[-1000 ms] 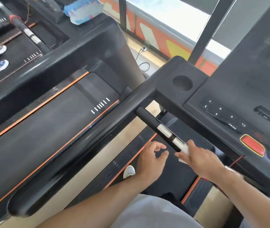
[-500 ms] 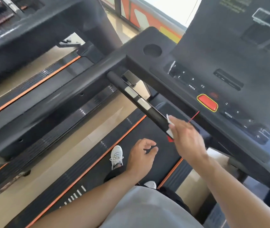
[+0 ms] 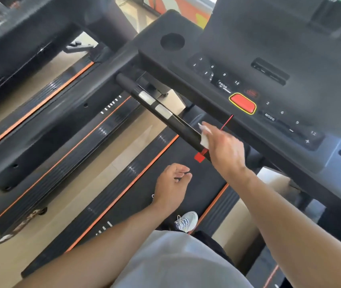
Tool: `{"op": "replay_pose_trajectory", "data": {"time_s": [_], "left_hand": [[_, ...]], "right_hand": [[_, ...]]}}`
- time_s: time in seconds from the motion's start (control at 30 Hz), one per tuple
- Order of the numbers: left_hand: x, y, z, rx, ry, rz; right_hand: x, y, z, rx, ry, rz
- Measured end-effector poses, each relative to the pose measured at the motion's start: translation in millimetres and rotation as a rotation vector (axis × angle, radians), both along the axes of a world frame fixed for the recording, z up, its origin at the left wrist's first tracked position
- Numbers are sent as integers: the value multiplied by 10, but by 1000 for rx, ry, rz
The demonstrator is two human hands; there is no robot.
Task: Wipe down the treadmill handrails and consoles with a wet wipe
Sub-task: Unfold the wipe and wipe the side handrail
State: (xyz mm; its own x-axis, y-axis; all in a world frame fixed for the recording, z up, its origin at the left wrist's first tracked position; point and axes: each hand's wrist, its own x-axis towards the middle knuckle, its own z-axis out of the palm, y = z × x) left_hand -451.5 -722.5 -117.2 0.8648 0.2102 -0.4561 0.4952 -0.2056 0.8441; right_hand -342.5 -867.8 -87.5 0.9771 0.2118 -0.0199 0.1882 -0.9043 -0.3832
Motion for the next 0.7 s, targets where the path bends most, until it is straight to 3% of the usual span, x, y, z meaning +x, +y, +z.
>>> {"op": "replay_pose_trajectory", "data": {"time_s": [0.07,0.13,0.27,0.43,0.57,0.7], "left_hand": [[67,-21,39,-6,-31,2],[136,-15,83,9,-62,-19],[304,14,132,70,-169,-89],[487,-89,165,138,-336,-289],[614,-75,149,339,-572,-467],[718,-83,89,474,-644,-774]], "right_hand": [[-193,-117,63,241,-182,-185],[-375,-259,-7,286,-178,-284],[-658,-367,-259,-94,3,-83],[-728,-594,-199,-210,111,-108],[-1001,-979,-72,-406,190,-150],[-725,-678,-45,-475,294,-202]]}}
